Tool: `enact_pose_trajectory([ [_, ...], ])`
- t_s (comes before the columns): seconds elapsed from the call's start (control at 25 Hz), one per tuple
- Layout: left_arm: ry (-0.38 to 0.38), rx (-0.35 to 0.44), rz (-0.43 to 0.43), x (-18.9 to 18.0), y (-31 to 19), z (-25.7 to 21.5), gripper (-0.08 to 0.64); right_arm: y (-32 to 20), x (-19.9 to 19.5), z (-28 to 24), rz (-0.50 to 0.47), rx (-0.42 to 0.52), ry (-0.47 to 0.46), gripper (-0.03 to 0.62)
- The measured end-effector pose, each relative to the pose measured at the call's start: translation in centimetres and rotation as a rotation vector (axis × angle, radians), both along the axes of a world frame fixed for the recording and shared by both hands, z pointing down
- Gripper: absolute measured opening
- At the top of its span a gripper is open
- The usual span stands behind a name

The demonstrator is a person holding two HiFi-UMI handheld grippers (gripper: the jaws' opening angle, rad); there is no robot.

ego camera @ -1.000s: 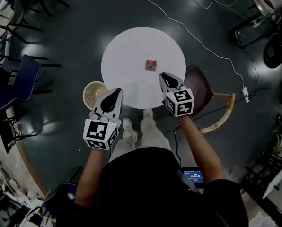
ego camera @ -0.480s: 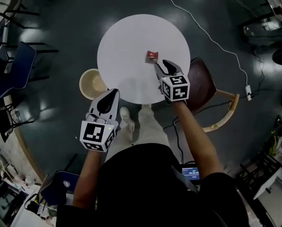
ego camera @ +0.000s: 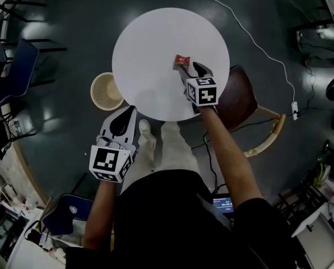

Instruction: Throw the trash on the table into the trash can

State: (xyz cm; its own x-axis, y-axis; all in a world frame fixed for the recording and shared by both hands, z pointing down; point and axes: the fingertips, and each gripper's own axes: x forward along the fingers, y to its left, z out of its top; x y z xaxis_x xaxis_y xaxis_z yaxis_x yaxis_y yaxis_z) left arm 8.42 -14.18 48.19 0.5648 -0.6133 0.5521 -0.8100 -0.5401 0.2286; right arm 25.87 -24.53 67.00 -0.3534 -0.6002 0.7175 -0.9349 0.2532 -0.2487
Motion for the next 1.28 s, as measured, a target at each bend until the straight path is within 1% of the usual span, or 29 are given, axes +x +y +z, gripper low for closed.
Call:
enact_pose_trajectory([
  [0.28,-0.01,0.003,-0.016,0.4,-0.2,0.5,0.009,-0.3,0.2,1.7,-0.015,-0.04,0.035,0.216],
  [0.48,-0.006,-0.001,-0.031,0.6,-0.5,0.8,0.009,-0.5,0.0,2.7,-0.018,-0.068,0.037,0.209],
  [0.56,-0.006,-0.004,-0.034,0.7,-0.4,0.8,0.009,-0.3,0.0,3.0,-0.022,-0.078,0.049,0.18],
  [0.64,-0.006,-0.004,-0.036,0.7,-0.3,0.8,0.009,-0.1,0.1,3.2,-0.022,-0.08,0.066,0.131],
  [0.72,-0.006,-0.002,-0.038,0.8,-0.4,0.8,0.009,-0.2,0.3,3.3,-0.019,-0.078,0.074,0.1],
  [0.88,-0.009,-0.004,-0.042,0.9,-0.5,0.8,0.009,-0.4,0.3,3.2,-0.015,-0.071,0.082,0.061],
  [1.0,-0.008,-0.006,-0.043,1.2,-0.4,1.0,0.009,-0.4,0.4,3.3,-0.014,-0.069,0.08,0.052],
  [1.12,-0.004,-0.01,-0.041,1.6,-0.2,1.2,0.009,-0.2,0.4,3.6,0.0,-0.083,0.043,0.052],
  [1.16,-0.003,-0.011,-0.04,1.7,-0.1,1.3,0.009,-0.1,0.3,3.6,0.003,-0.092,0.023,0.064],
  [1.24,-0.004,-0.011,-0.041,1.7,0.0,1.3,0.009,-0.1,-0.1,3.7,0.003,-0.108,-0.009,0.179],
  [1.28,-0.005,-0.011,-0.042,1.7,0.1,1.2,0.009,-0.2,-0.3,3.7,-0.001,-0.113,-0.017,0.184],
])
